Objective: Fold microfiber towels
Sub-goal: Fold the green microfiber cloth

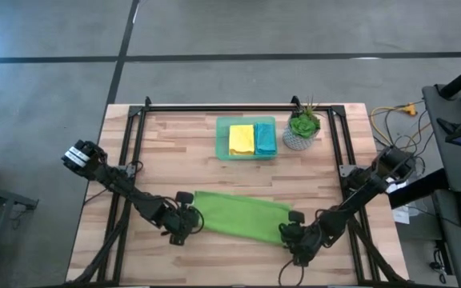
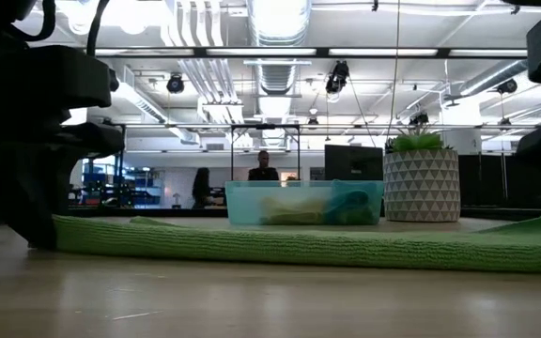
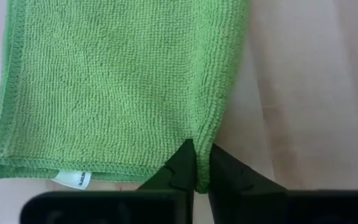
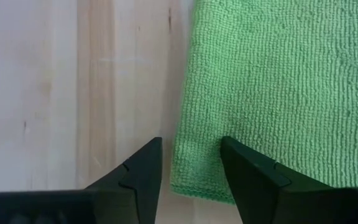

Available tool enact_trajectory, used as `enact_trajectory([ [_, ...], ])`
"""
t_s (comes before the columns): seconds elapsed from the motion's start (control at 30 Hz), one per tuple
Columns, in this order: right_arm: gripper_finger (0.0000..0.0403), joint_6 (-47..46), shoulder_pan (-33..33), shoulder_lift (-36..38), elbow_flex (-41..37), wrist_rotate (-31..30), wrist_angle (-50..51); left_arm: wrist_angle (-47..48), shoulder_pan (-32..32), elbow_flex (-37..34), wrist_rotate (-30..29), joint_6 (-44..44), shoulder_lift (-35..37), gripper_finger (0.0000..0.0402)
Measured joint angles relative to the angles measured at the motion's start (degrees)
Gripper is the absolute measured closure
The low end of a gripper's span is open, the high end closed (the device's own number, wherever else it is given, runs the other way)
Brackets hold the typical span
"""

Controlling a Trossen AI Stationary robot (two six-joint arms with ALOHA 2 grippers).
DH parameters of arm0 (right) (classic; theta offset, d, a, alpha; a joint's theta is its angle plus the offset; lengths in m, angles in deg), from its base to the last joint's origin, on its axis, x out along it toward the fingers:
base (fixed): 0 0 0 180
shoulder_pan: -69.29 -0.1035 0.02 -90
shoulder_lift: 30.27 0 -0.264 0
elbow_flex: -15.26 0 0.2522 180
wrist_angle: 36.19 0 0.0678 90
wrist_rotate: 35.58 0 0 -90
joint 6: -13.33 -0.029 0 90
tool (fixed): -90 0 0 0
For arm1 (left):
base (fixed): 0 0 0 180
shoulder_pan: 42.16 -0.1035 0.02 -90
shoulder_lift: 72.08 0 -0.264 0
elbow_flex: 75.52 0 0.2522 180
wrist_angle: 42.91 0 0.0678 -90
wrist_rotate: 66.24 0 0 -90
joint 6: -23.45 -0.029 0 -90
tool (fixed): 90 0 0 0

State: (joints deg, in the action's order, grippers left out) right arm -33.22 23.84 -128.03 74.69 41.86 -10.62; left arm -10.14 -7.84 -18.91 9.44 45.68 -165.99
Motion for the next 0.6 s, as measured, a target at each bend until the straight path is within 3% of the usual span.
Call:
enact_trajectory([
  [0.27, 0.0278, 0.0, -1.4, -0.5, 0.1, -1.2, 0.7, -0.3, 0.0, -0.1, 0.5, 3.8, 0.3, 0.0394],
  [0.6, 0.0386, 1.5, -1.4, -0.5, 3.7, -0.2, 6.6, -0.2, -0.3, -0.3, 1.9, 4.5, 3.8, 0.0394],
])
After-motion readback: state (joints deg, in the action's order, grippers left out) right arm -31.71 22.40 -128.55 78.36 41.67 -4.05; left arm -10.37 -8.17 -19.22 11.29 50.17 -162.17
